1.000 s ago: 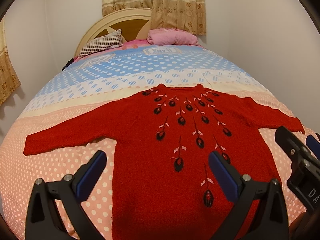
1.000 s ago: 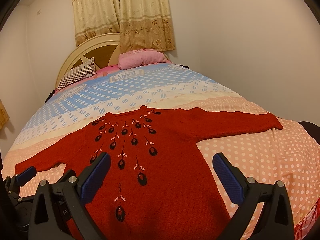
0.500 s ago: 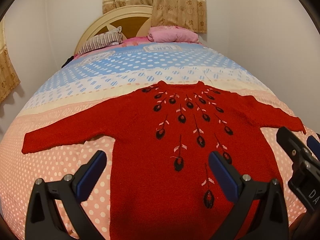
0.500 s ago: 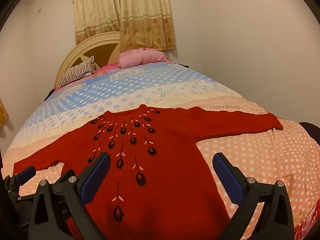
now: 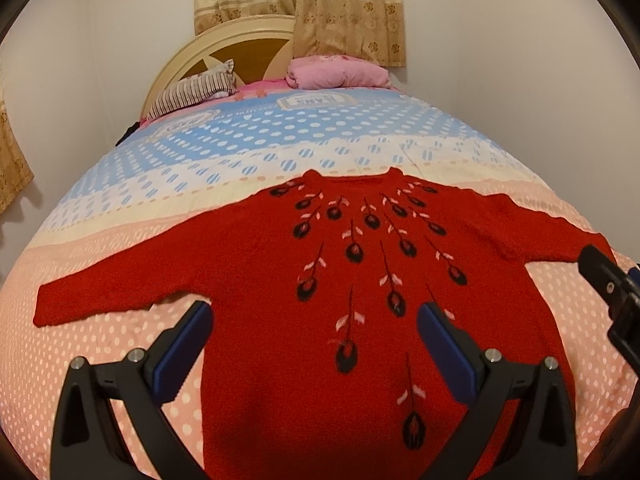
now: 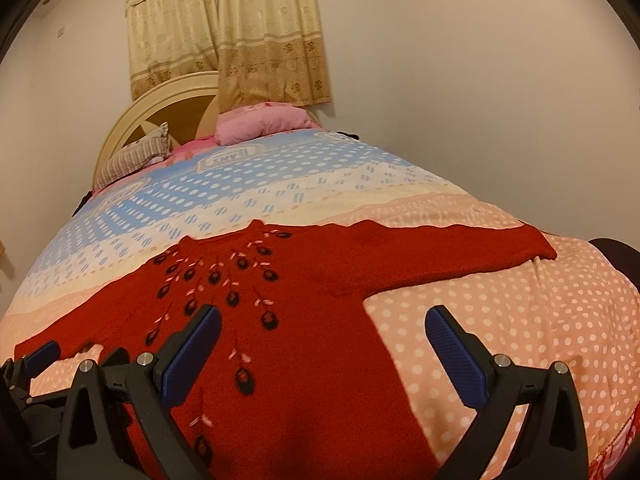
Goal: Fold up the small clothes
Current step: 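Move the right tool to the cardigan sleeve cuff and grasp it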
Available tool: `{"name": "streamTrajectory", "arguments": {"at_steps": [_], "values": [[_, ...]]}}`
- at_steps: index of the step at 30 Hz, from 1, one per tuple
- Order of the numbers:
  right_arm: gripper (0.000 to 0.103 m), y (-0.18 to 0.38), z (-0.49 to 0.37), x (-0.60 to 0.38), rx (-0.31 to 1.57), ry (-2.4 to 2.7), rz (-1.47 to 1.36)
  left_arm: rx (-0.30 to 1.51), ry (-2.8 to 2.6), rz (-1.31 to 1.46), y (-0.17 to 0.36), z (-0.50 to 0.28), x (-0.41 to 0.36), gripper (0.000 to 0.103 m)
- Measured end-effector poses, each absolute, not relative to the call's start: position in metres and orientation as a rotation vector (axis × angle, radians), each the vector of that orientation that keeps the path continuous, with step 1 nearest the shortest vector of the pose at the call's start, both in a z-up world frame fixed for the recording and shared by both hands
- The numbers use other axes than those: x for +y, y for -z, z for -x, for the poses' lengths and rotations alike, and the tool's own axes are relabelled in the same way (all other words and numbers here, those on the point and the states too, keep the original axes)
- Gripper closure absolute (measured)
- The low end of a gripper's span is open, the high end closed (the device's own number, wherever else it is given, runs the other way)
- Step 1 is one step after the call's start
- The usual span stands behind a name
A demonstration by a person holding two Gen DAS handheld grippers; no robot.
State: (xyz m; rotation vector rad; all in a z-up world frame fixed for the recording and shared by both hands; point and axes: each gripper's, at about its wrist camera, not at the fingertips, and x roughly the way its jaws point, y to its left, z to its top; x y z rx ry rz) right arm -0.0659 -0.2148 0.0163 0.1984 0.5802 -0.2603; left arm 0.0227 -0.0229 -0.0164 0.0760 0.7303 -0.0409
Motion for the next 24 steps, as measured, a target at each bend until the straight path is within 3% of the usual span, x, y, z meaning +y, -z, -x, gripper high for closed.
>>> {"name": "streamTrajectory", "arguments": {"at_steps": [14,20,24], "values": [[0.002,0.02,0.038,-0.292,0.65,0.371,-0.261,0.732,0.034,-0.043,0.048,-0.074,-0.005,0.0],[0.023,0.033,0.032,-0.372,0.667,0.446,-0.381,0.747,-0.011,-0.001,0.068,-0.092,0.01,0.0],[0.023,0.04,0.037,-0.451,0.647,0.583,-0.49,0.773,-0.003,0.052,0.082,-0.095,0.015,0.0]]}}
